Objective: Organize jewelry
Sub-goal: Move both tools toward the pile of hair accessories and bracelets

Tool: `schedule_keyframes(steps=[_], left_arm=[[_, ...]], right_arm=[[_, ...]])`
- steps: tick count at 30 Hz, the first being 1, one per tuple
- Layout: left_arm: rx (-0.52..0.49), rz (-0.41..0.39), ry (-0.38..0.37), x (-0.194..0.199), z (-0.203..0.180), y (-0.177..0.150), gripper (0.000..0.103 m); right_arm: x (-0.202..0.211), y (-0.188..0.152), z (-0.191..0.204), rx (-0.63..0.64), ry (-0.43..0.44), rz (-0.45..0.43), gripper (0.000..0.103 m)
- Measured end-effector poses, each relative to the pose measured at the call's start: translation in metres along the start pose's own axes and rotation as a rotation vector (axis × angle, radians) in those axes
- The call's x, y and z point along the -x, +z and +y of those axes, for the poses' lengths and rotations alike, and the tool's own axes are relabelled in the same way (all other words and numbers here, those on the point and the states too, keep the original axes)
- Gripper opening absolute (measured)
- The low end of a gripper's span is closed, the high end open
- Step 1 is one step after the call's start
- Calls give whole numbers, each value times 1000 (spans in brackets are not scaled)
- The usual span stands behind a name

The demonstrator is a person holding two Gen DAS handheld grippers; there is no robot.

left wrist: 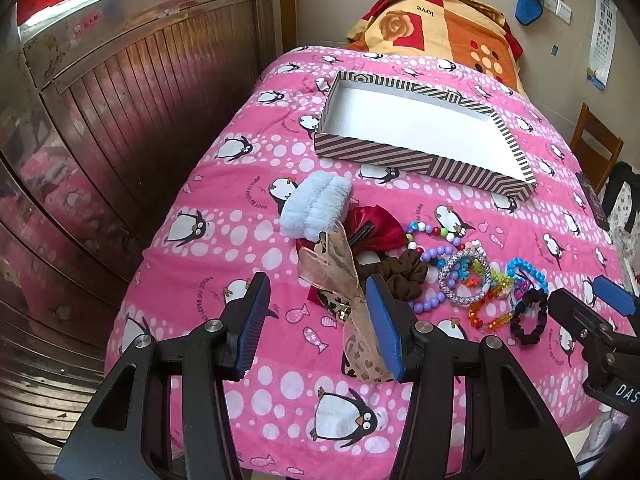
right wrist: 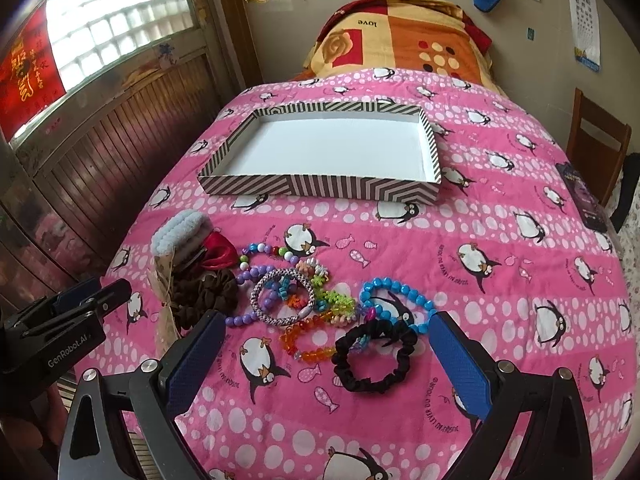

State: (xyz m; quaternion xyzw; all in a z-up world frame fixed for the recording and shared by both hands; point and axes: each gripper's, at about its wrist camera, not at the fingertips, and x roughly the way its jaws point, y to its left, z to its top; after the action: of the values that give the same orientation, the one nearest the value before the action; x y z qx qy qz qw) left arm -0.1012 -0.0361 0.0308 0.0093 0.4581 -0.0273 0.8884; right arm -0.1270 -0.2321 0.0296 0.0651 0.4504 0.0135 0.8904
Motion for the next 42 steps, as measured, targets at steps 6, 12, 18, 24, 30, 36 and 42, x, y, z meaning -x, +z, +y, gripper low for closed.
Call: schedule_keyframes(steps=[6,12,18,24,30,36,42], left_arm=[[2,4,3,-2,-1,0,50],[7,14,2,-6,-7,2,50],[7,22,1,-9,-9,6,50],[12,36,0,-13,-9,8,50],[13,47,2,-17,-9,9,50],[19,54,4,-20,-6,10,50],[29,78,-10,-23,0,12,50]], right_arm=[[-2,2,-4,-6,0,8,101],[-1,4,-12,-3,-21,8,101],[-1,3,-21,5,-37,14,101],[-4,3,-26,7,-43,19,101],[-8,5,-25,6,-36,29,101],[-14,6,-21,15,-30,44,101],[-20,5,-22,19,-21,60,101]])
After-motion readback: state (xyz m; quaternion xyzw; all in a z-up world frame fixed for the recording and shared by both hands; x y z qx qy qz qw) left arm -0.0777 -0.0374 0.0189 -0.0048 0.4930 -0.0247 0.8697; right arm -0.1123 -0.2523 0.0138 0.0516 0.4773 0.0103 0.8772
